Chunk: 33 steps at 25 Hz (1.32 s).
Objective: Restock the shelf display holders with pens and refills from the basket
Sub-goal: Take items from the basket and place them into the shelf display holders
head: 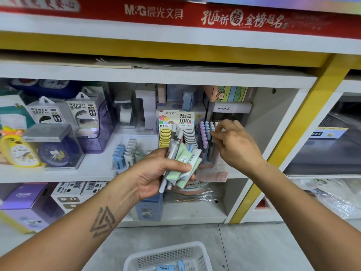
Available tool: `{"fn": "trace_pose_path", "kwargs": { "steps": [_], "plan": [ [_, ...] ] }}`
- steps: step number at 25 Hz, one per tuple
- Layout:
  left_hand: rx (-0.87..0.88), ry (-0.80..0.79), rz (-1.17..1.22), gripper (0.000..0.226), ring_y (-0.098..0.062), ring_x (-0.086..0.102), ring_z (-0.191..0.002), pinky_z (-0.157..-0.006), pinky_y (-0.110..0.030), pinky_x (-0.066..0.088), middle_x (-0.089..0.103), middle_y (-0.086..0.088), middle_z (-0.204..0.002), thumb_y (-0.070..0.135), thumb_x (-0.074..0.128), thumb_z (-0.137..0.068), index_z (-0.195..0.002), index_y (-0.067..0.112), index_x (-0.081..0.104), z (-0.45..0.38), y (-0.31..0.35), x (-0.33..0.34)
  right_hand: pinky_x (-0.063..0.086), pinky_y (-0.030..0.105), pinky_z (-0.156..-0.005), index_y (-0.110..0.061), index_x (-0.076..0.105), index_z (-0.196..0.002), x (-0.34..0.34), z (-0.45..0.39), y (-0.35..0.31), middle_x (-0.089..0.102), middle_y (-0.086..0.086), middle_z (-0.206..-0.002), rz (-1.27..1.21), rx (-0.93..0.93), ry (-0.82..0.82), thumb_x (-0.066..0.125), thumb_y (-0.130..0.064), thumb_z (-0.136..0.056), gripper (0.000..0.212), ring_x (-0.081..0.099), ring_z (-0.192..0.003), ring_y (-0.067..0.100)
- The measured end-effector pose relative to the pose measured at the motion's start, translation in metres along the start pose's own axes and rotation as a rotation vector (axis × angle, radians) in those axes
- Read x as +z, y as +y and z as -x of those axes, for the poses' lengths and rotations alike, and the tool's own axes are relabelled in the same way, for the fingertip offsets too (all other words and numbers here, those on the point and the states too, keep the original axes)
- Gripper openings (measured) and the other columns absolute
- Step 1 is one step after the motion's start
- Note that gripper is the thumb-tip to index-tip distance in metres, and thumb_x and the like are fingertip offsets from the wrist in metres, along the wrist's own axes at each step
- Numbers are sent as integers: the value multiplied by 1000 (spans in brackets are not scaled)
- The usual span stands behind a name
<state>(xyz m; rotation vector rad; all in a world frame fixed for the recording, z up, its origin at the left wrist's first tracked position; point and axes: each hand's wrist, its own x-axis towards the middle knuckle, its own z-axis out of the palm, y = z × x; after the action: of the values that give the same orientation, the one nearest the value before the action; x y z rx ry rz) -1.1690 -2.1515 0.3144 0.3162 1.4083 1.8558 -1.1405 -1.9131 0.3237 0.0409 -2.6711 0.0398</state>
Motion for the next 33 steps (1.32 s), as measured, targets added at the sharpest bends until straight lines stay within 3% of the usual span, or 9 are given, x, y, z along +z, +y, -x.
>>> {"fn": "trace_pose_path", "kwargs": {
  "steps": [3,6,10,14,17,21,26,29,33],
  "plan": [
    [9,-9,-1,52,-37,73,-82,-60,-35,59,73,-23,-99,-6,74,-68,-118,4,63,0,1,0,44,34,-85,-15,64,-127,-7,-3,0,58,3,-117,-219,170,83,50,-15,-92,37,48,-110,24],
    [12,-15,-3,53,-37,73,-81,-61,-36,59,73,-22,-97,-6,75,-68,-119,2,62,0,1,0,45,34,-91,-16,68,-118,-9,-4,6,59,1,-118,-221,259,92,57,-13,-91,29,48,-115,22],
    [11,-17,-2,54,-35,73,-79,-60,-35,59,74,-20,-95,-6,75,-67,-118,1,61,-1,0,3,44,35,-85,-15,71,-107,-1,-3,0,57,0,-111,-141,184,30,71,-29,-89,23,48,-106,22],
    [15,-13,-2,53,-35,73,-78,-57,-33,57,74,-19,-91,-7,73,-68,-119,0,60,-2,-1,5,46,39,-81,-12,68,-103,6,-10,-5,59,3,-107,-91,177,70,76,-28,-84,26,50,-101,25],
    [17,-14,0,52,-35,72,-78,-57,-33,57,73,-20,-91,-7,73,-69,-119,0,60,-3,-1,5,46,38,-82,-10,68,-100,9,-14,-6,60,4,-108,-73,205,13,73,-23,-86,20,51,-103,28],
    [14,-14,-1,47,-36,72,-79,-57,-34,57,73,-20,-91,-7,74,-69,-115,1,62,-1,1,3,41,37,-78,-7,68,-87,7,-15,-7,63,4,-104,-125,99,47,73,-11,-84,8,48,-93,25],
    [13,-7,0,45,-36,72,-80,-58,-35,58,73,-21,-92,-8,74,-71,-114,1,63,-1,2,2,33,36,-74,-10,67,-95,0,-18,-7,67,5,-88,-149,78,108,66,-19,-92,9,54,-91,28],
    [7,-7,0,48,-36,72,-80,-58,-34,57,73,-20,-92,-7,75,-69,-115,2,63,-1,0,3,50,40,-74,-17,63,-104,-15,-20,-5,69,5,-87,-474,208,189,63,-22,-96,9,63,-84,26],
    [1,9,-1,49,-34,72,-75,-56,-33,57,73,-21,-91,-8,75,-67,-113,2,63,-5,-3,8,58,39,-71,-20,66,-109,-41,-9,10,70,4,-84,-845,340,335,64,-19,-97,12,68,-79,20]
  ]
}}
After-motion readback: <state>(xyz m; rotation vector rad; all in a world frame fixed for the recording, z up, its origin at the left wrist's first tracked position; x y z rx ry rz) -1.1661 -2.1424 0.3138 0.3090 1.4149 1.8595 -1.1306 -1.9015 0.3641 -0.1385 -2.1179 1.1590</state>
